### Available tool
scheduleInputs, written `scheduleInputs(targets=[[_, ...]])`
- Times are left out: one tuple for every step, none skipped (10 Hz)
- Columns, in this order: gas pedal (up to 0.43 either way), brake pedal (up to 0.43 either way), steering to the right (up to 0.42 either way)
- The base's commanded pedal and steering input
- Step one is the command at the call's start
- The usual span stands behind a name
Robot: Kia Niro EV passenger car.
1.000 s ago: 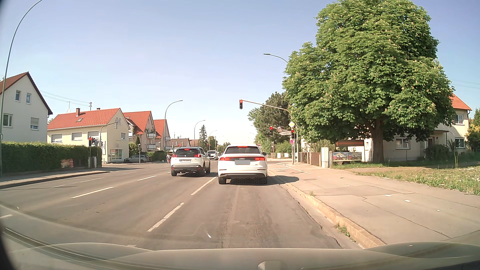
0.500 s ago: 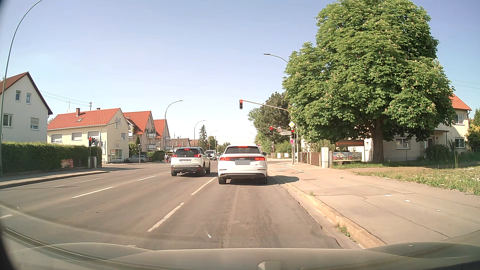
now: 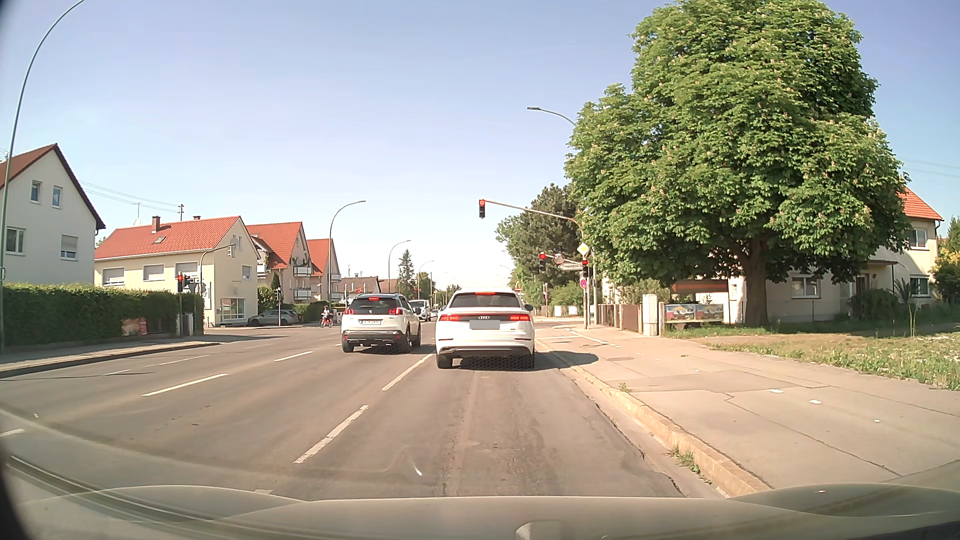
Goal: Follow the waypoints while adhering to traffic rules and regulations
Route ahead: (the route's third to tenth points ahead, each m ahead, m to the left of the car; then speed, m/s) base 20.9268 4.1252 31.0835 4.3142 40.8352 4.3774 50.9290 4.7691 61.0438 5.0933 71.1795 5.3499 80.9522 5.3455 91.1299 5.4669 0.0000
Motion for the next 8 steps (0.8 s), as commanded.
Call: scheduleInputs(targets=[[0.0, 0.14, 0.006], [0.0, 0.14, 0.006], [0.0, 0.146, 0.006], [0.0, 0.146, 0.005], [0.0, 0.146, 0.005], [0.0, 0.14, 0.005], [0.0, 0.146, 0.005], [0.0, 0.14, 0.005]])
